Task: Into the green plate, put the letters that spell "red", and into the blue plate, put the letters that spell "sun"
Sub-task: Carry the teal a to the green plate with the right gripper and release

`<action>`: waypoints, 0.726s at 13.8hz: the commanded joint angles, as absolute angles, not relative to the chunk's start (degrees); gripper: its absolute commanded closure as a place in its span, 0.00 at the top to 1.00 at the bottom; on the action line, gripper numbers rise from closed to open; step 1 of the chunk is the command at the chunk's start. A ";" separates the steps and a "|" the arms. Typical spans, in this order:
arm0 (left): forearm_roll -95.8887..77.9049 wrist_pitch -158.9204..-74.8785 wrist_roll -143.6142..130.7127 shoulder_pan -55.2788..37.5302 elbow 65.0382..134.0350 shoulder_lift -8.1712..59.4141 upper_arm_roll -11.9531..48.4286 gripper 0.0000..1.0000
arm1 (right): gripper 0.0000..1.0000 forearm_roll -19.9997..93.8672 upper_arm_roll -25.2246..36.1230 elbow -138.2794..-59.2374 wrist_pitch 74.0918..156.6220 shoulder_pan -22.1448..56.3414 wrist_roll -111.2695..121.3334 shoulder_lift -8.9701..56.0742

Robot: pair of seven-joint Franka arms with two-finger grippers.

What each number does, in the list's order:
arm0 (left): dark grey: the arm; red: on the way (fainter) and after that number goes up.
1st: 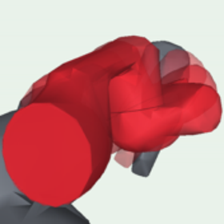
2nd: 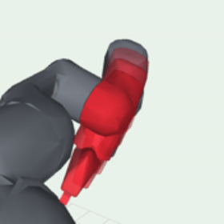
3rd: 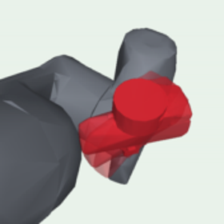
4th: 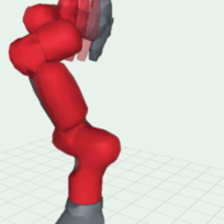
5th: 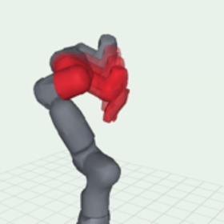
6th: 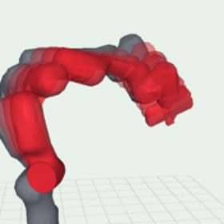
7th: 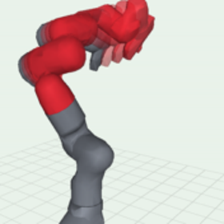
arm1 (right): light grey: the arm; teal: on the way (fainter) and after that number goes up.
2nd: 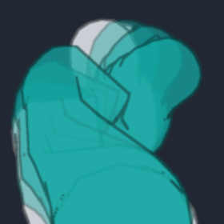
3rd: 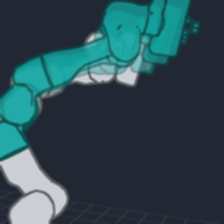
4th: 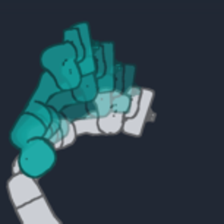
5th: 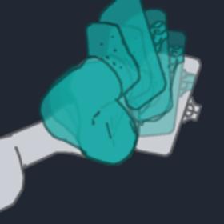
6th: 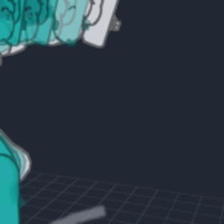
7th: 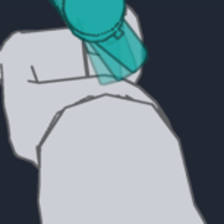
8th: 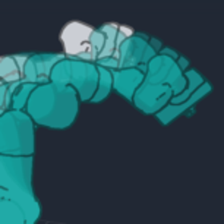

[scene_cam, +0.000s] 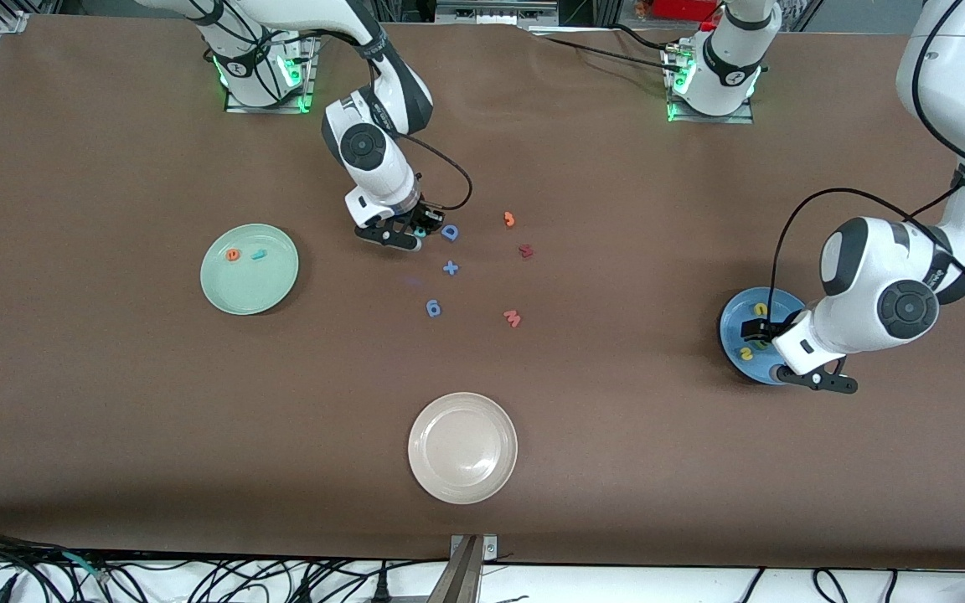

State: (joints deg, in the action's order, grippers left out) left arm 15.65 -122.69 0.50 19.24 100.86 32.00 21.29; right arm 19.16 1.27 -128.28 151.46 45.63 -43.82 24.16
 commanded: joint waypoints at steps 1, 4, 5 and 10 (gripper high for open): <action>16.17 -121.20 1.15 19.34 100.72 28.49 22.23 1.00 | 0.00 19.34 5.25 -129.02 143.65 46.23 -44.21 17.69; 16.17 -120.68 0.53 19.25 99.93 24.80 23.46 1.00 | 0.00 18.90 13.07 -128.85 130.73 46.14 -39.23 10.31; 16.08 -119.28 0.53 19.25 99.67 23.57 23.64 1.00 | 0.00 18.90 16.75 -128.85 128.17 46.14 -36.68 8.54; 15.30 -102.51 1.23 19.42 90.02 16.80 28.02 1.00 | 0.00 15.65 28.81 -129.37 124.45 45.97 -26.22 7.73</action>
